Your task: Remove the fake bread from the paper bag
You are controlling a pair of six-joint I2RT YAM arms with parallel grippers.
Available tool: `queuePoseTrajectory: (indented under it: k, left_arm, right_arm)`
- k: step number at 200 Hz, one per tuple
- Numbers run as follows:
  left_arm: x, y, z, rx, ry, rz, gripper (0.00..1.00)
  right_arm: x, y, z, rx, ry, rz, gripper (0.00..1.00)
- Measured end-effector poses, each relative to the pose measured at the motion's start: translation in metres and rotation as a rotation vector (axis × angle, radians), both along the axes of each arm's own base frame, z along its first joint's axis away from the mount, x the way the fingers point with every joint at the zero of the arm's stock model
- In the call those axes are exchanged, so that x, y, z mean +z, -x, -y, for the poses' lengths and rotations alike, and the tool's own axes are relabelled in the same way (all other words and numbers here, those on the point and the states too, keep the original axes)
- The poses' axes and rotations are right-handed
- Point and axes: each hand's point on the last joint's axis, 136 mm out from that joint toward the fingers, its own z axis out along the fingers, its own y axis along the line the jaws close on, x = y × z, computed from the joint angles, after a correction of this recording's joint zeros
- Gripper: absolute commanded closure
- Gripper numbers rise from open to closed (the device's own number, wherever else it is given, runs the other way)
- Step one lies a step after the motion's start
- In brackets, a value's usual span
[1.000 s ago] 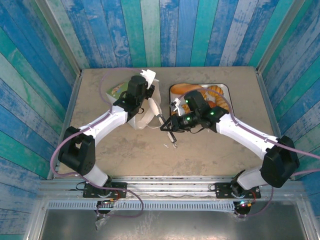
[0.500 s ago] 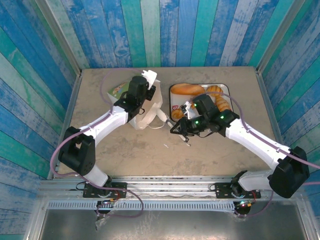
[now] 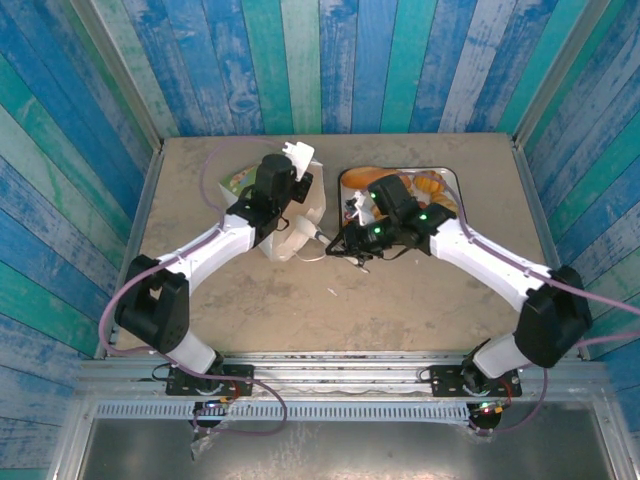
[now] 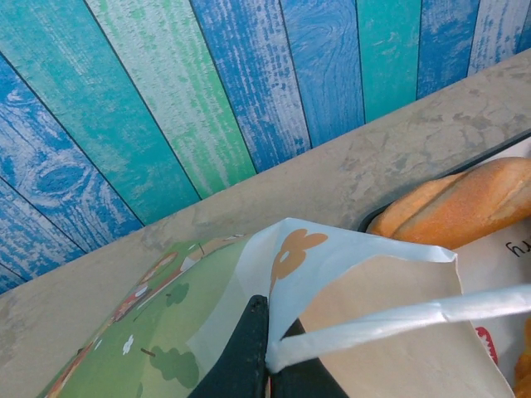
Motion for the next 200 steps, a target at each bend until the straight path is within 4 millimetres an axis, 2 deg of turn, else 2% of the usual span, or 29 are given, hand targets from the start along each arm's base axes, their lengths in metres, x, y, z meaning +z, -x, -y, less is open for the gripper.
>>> queuePoseTrajectory:
  k: [40,107,200]
  left_arm:
    - [0.0,0.005,0.001,-0.015,0.031,0.006,0.99]
    - [-0.002,0.01,-0.001,-0.006,0.074,0.004,0.99]
    - [-0.004,0.01,-0.01,0.059,0.135,-0.007,0.99]
  right_arm:
    - [-0.028,-0.025,-0.026,0.007,0.0,-0.07,0.65]
    - [-0.041,-0.065,-0.062,-0.032,-0.049,-0.108,0.63]
    - [-0.066,-0.085,-0.081,-0.096,-0.062,-0.177,0.62]
